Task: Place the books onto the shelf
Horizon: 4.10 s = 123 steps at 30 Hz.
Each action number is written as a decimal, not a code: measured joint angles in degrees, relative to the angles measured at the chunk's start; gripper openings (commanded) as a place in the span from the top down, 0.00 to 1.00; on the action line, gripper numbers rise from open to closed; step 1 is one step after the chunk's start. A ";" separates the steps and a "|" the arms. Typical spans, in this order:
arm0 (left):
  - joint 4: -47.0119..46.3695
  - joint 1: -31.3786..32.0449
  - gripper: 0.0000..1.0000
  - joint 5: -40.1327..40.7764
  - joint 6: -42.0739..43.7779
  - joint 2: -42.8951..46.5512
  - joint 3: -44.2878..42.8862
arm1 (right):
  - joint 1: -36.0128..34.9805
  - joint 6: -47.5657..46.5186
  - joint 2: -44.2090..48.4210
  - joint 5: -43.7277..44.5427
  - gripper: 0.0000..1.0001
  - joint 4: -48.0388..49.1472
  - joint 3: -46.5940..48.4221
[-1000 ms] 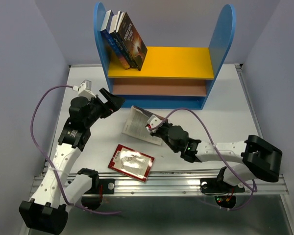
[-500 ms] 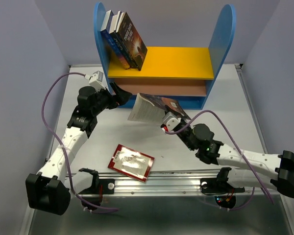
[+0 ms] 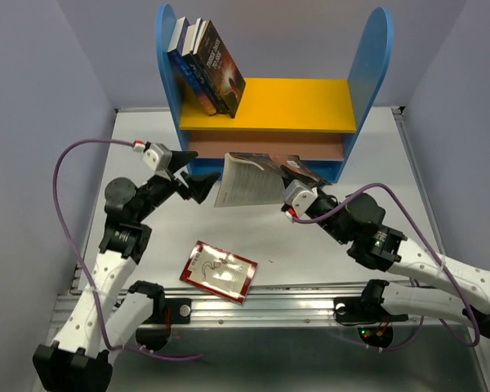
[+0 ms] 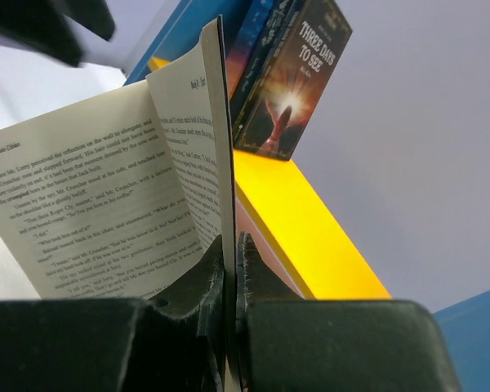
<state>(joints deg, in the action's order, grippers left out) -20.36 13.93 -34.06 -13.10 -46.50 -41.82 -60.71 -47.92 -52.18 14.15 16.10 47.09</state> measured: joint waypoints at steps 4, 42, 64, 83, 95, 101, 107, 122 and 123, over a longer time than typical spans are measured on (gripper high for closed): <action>-3.98 0.24 0.01 -5.29 15.17 5.16 2.80 | 0.33 1.60 -1.01 0.81 0.99 -4.68 5.68; 16.63 -11.45 0.01 -16.35 76.52 -11.96 -7.39 | 1.14 2.73 -5.16 3.65 0.99 -28.17 25.00; 18.51 -7.89 0.01 -45.79 80.87 -9.22 -6.34 | 1.18 10.82 -11.54 -10.80 0.99 -29.86 26.10; 19.91 -0.76 0.60 -48.41 78.51 -15.50 -10.23 | 9.22 20.87 -11.08 -18.73 0.99 -9.27 13.22; 21.68 1.55 1.00 -48.00 68.15 -23.08 -18.93 | 13.55 29.51 -9.94 -21.90 0.99 8.04 3.52; 20.94 3.52 1.00 -46.25 55.25 -27.23 -23.96 | 14.60 32.46 -11.56 -17.35 0.91 12.46 2.54; -0.37 8.24 1.00 -33.83 27.82 -28.17 -19.19 | 16.22 34.42 -12.20 -10.36 0.70 16.24 0.55; -3.61 13.73 1.00 -14.58 10.67 -21.64 -13.42 | 15.98 34.69 -10.64 5.31 0.00 18.97 0.09; -2.73 14.40 1.00 -13.53 10.67 -20.55 -13.09 | 15.98 34.12 -10.01 6.93 0.00 18.95 0.09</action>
<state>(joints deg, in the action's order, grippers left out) -23.09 28.34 -47.59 -2.44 -67.05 -54.92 -44.73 -13.80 -62.19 21.08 35.05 47.18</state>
